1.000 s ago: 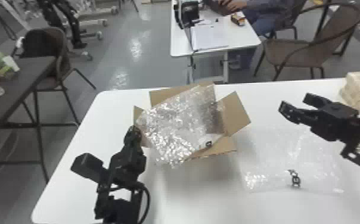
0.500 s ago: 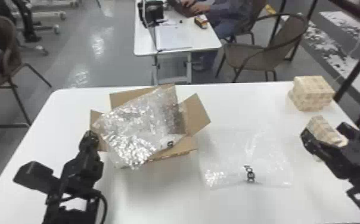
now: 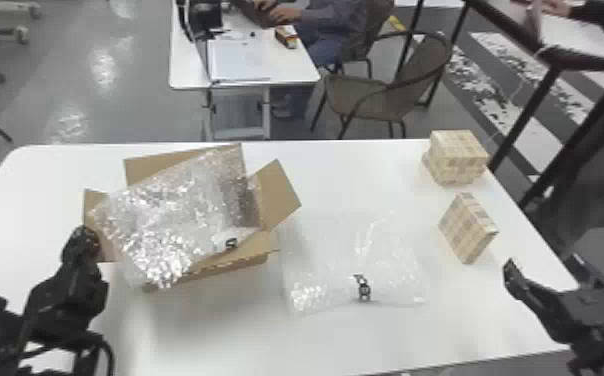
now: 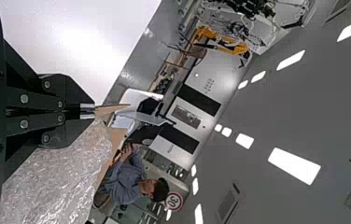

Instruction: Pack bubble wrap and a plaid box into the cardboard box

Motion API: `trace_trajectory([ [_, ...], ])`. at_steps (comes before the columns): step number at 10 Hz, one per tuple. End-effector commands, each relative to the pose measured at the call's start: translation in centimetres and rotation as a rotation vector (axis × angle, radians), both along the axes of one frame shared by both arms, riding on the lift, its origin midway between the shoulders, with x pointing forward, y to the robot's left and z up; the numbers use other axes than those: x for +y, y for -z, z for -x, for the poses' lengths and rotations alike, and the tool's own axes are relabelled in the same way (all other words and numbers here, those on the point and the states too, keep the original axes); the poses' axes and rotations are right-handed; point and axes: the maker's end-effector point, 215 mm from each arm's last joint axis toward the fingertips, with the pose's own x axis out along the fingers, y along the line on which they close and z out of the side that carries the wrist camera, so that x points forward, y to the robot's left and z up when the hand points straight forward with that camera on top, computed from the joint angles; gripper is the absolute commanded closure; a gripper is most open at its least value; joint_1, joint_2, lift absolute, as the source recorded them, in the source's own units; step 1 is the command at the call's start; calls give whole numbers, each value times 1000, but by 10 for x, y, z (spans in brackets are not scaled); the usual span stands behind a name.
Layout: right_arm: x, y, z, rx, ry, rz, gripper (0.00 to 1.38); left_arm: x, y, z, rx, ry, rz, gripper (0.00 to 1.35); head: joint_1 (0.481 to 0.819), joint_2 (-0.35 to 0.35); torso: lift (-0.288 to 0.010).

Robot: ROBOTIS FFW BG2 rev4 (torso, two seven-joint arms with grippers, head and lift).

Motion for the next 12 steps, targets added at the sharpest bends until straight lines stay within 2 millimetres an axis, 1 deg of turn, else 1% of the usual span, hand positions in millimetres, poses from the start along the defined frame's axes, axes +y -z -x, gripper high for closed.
trace_trajectory([
  [1, -14, 22, 8, 38, 32, -32, 140, 0, 1, 0, 3, 0, 1, 1204, 695, -142, -110],
  [2, -21, 30, 8, 51, 46, -42, 140, 0, 2, 1, 5, 0, 3, 1204, 695, -157, -110],
  [3, -22, 41, 5, 68, 53, -64, 140, 0, 2, 1, 5, -1, 7, 1204, 695, -167, -110],
  [5, -23, 60, -8, 90, 62, -117, 140, -2, 2, 0, 3, 4, 9, 1204, 695, -176, -110],
  [7, -21, 73, -25, 114, 64, -134, 140, 0, 3, 1, 4, -1, 13, 1204, 695, -175, -110],
  [12, -12, 75, -82, 122, 23, -153, 140, 0, 6, 1, 6, 1, 21, 1204, 695, -155, -110],
])
